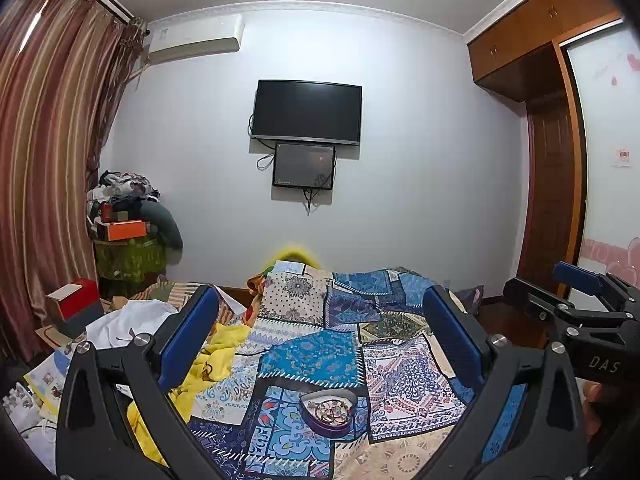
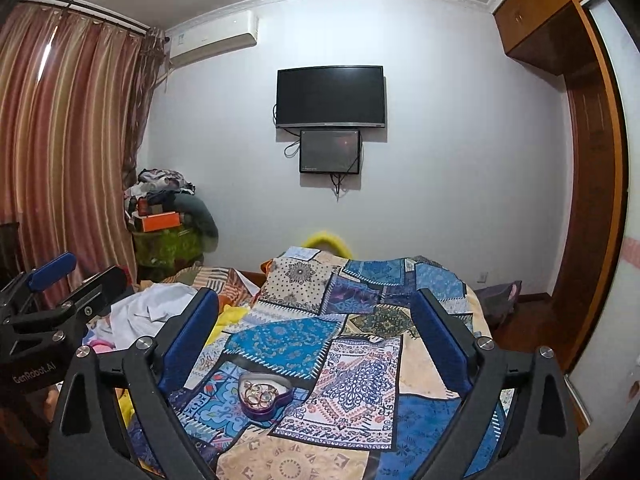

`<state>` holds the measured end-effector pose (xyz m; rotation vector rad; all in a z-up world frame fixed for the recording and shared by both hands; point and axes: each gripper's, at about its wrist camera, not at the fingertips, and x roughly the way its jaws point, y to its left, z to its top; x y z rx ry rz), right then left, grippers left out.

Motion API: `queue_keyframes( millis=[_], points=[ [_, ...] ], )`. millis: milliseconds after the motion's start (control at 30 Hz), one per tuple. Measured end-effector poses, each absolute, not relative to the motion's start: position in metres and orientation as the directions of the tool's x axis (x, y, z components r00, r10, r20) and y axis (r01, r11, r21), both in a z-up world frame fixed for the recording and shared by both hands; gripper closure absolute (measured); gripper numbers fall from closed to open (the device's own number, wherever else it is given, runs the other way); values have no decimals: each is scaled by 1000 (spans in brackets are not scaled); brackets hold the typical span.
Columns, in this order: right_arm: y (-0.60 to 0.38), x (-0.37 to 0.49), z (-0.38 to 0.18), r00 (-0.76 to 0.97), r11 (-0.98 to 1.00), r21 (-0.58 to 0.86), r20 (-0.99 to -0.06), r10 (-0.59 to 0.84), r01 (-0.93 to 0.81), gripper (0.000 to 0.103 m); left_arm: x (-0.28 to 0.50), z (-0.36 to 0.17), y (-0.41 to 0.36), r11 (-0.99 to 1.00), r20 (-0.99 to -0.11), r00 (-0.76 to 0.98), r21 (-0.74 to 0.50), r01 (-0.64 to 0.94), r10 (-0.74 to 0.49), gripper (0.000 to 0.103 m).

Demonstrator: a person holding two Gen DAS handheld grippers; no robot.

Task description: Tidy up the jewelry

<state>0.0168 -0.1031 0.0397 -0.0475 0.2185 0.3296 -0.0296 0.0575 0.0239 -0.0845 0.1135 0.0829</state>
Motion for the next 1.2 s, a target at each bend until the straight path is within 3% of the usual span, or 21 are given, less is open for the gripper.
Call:
queue_keyframes(
  millis=[1200],
  points=[
    [-114, 19, 39, 919, 951, 23, -251, 304, -308, 8, -15, 16, 61, 994, -165, 985, -88, -59, 44, 0]
  ],
)
